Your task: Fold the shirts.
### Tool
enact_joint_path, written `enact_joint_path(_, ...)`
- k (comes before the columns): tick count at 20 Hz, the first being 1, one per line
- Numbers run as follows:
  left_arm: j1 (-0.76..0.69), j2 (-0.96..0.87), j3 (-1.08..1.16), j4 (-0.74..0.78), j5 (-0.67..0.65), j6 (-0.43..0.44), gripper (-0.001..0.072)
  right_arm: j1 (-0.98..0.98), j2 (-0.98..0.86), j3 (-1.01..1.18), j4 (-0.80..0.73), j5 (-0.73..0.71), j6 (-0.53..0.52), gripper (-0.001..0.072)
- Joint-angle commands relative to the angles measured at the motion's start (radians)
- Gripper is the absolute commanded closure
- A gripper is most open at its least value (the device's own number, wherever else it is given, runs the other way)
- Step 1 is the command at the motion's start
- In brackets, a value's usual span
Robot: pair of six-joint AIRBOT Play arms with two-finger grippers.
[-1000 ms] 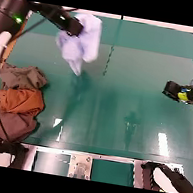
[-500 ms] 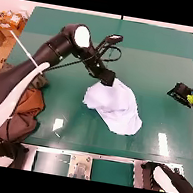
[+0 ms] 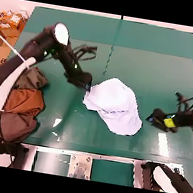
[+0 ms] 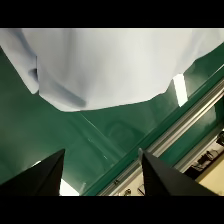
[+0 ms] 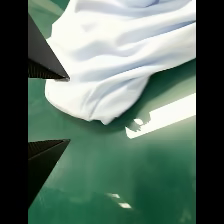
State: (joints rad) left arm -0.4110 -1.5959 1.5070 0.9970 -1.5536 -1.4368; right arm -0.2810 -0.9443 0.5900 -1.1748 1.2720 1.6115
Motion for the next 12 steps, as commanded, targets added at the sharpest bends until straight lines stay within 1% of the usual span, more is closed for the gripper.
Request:
enact_joint_path(1, 0.008, 0.006, -0.234, -0.121, 0.104, 0.052, 0.0166, 0.001, 0.003, -0.171, 0.094, -0.092, -0.037, 0.028)
enact_joint_path(3, 0.008, 0.005, -0.337, -0.122, 0.199, 0.058, 0.0165, 0.001, -0.01, -0.209, 0.116, -0.144, -0.064, 0.028)
enact_joint_path(5, 0.008, 0.005, -0.407, -0.132, 0.332, 0.058, 0.0165, 0.001, -0.05, -0.214, 0.214, -0.187, -0.127, 0.0282)
enact_joint_path(6, 0.008, 0.003, -0.428, -0.164, 0.393, 0.059, 0.0165, 0.001, -0.08, -0.213, 0.279, -0.214, -0.165, 0.0296)
enact_joint_path(7, 0.008, 0.003, -0.447, -0.208, 0.46, 0.076, 0.0165, 0.001, -0.11, -0.209, 0.33, -0.234, -0.203, 0.0353)
enact_joint_path(8, 0.008, 0.003, -0.46, -0.26, 0.511, 0.107, 0.0165, 0.001, -0.14, -0.204, 0.37, -0.25, -0.236, 0.044)
enact_joint_path(9, 0.008, 0.003, -0.465, -0.31, 0.546, 0.128, 0.0165, 0.001, -0.16, -0.2, 0.391, -0.261, -0.259, 0.0586)
enact_joint_path(10, 0.008, 0.003, -0.466, -0.365, 0.566, 0.158, 0.0167, 0.001, -0.172, -0.195, 0.393, -0.266, -0.274, 0.0696)
enact_joint_path(11, 0.008, 0.003, -0.466, -0.404, 0.569, 0.181, 0.0183, 0.001, -0.175, -0.19, 0.393, -0.267, -0.284, 0.0696)
enact_joint_path(12, 0.008, 0.004, -0.466, -0.418, 0.563, 0.2, 0.041, -0.001, -0.174, -0.182, 0.389, -0.267, -0.285, 0.0697)
